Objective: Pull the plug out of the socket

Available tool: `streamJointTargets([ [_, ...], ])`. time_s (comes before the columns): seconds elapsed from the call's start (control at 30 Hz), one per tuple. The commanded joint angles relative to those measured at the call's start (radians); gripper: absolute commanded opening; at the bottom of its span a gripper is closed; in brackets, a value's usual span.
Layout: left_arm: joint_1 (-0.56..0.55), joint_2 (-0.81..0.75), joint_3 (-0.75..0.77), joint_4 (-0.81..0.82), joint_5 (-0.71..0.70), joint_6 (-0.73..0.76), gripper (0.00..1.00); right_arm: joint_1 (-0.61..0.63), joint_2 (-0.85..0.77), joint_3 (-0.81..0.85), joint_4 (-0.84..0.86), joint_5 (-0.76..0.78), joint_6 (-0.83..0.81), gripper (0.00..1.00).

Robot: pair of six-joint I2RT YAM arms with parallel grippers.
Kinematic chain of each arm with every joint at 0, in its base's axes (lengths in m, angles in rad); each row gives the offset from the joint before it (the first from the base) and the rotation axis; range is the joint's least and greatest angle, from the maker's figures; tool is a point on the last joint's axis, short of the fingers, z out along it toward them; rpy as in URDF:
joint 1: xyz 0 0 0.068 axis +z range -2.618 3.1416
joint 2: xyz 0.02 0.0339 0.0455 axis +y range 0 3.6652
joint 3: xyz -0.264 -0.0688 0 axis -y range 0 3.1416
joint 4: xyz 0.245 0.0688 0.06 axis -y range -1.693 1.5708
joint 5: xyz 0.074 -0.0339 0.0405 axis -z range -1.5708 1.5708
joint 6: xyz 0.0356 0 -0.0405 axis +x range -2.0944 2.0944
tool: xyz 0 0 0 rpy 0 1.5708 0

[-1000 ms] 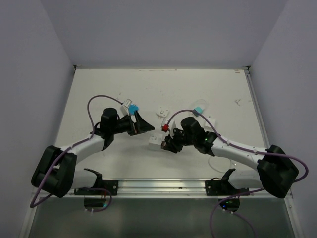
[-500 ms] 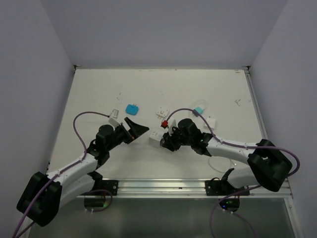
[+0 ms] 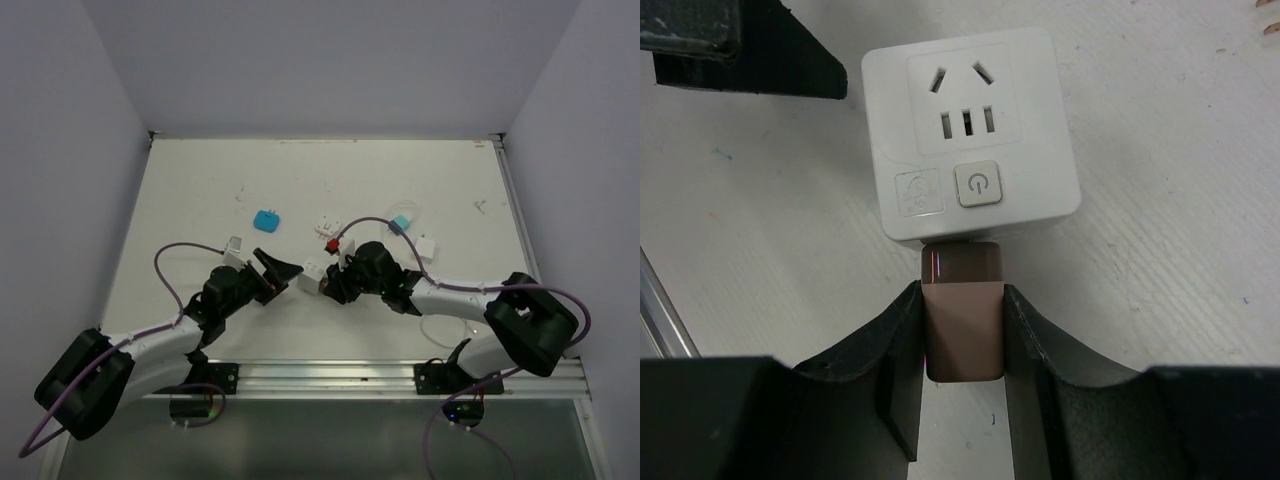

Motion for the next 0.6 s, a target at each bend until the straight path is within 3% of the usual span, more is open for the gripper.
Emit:
streamJointTargets([
  [0.0,-0.016,-0.001,-0.017,0.082,-0.082,-0.044,1.00,0.005,0.012,-0.004,0.133,0.024,0.053,0.00],
  [0.57,-0.149,0.196,0.049,0.172,-0.300,-0.074,0.96,0.052,0.056,0.022,0.133,0.090,0.110,0.00],
])
